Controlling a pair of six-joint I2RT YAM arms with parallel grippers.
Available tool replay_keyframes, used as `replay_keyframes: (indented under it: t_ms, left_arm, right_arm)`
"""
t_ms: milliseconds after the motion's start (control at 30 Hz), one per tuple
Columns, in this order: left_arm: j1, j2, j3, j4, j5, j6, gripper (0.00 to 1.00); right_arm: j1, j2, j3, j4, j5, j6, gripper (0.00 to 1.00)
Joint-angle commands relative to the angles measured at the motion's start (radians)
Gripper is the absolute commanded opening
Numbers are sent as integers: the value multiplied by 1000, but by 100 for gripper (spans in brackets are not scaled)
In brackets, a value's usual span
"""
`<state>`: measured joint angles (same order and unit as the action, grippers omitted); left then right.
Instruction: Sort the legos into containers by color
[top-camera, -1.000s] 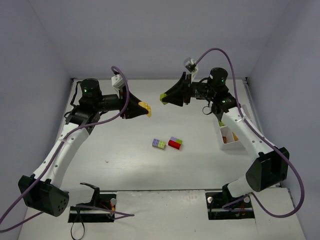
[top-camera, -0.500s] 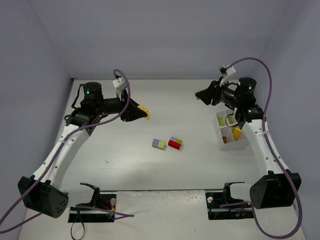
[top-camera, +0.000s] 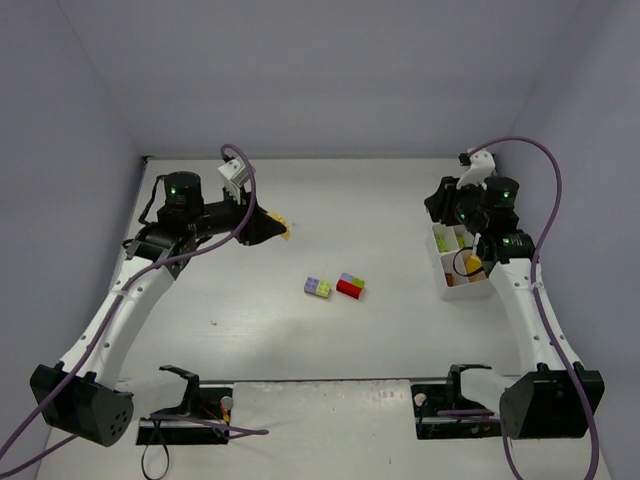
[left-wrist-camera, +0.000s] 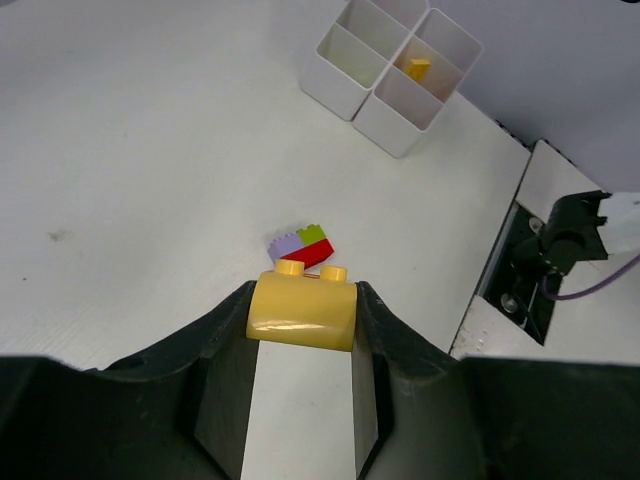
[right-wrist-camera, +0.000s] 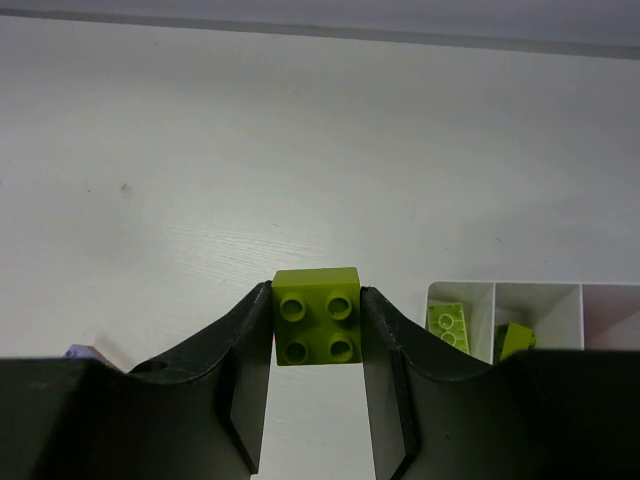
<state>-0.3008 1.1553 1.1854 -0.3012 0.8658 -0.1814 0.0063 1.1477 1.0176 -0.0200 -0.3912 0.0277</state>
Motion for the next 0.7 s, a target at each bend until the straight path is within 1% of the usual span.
replay_keyframes:
  t_ms: [0,133,167,233,267,400,500,667]
  left_arm:
    - [2,35,19,95,-86,23,2]
    - [2,122,40,194,-117,22,2]
    - [2,170,74,198,-140,28,2]
    - [2,213,114,208,-163,34,2]
    - [3,256,159,206,-178,40,2]
    - [3,343,284,125,-214,102,2]
    - [6,380,329,129,-241,105,2]
    - [12,432,361,143,-267,91,2]
  right_arm:
    - [-2,-34,-5,45,93,-20,0]
    - [0,-16,-1,26,153,-61,0]
    - [17,-11,-2,25,173,-80,0]
    - [35,-11,-16,25,212,-92,0]
    - [34,-13,-20,25,218,-89,0]
    - [12,-6,-34,22,248,-77,0]
    - [12,38,4,-29,291,-80,0]
    - [11,139,42,-31,301,-37,0]
